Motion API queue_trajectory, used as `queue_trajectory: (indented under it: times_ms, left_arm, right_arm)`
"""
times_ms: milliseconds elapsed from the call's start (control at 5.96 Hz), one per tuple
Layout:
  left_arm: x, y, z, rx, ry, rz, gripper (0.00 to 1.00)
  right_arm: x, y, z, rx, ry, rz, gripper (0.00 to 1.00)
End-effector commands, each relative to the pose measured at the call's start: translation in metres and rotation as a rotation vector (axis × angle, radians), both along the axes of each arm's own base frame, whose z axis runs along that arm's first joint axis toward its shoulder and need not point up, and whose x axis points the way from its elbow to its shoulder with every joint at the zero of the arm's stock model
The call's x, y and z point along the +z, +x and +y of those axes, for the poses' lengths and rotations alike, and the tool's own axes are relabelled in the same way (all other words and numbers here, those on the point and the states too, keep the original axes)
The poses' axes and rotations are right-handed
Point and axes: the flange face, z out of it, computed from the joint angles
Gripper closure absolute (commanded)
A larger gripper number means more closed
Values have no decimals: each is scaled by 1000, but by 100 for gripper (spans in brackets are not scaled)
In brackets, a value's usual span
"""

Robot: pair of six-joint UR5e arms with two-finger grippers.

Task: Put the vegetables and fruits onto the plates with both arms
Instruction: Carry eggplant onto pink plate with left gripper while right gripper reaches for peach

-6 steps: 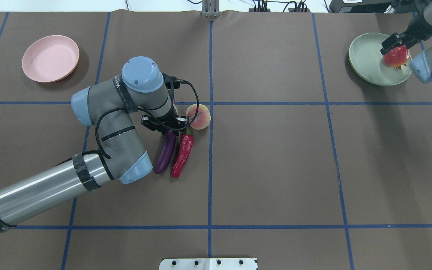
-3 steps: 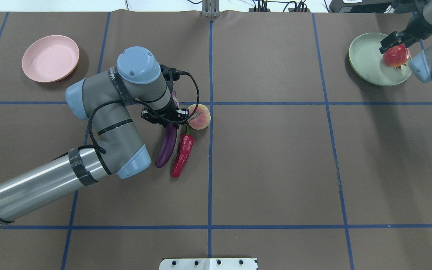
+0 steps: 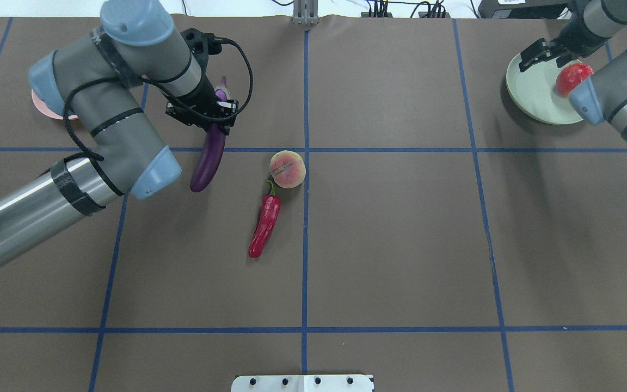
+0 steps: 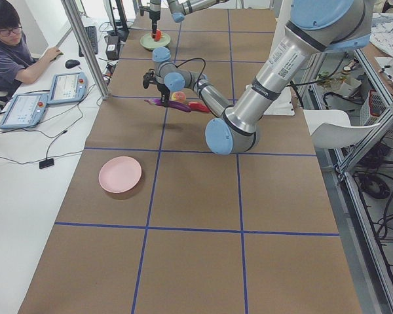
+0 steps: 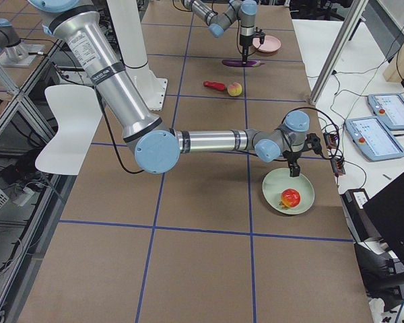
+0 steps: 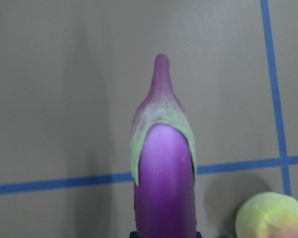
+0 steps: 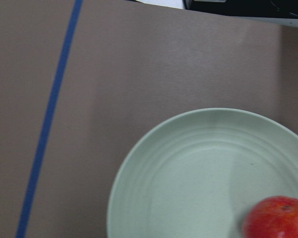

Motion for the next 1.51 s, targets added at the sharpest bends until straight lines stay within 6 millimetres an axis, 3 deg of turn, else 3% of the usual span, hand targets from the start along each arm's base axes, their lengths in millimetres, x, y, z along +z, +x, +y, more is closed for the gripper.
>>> queue_trajectory:
  times_ms: [0,168,335,503,671,839,1006,1174,1342]
  left_arm:
    - [55,-63,-50,57,78,-59,100]
    - [96,-98,-82,83,94,-102,100]
    - [141,-139,-112,105,102,-153,100]
    - [187,-186,-137,149,132,-197,100]
    - [226,-205,-148,158,138,-214,100]
    - [259,-210,-154,148,136,-219,100]
    - [272,-210,-158,138,125,-246,100]
    - [272,-213,-165,87,122,-292,61]
    - [272,-213,-168,52,160,-270,1]
  right_arm:
    - [-96,-66,27,-16,73,-94,1]
    - [-130,-116,58,-10,41,-140,1]
    - [-162,-152,83,25,14,-160,1]
    - [-212,-201,92,51,-9,-112,1]
    - [-266,-246,105,70,-32,-48,1]
    - [-307,-275,117,94,-53,-62,1]
    - [-339,-306,120,102,-76,-69,1]
    - [-368,-344,115,116,-103,-53,1]
    - [-383,-370,129,120,-108,11,1]
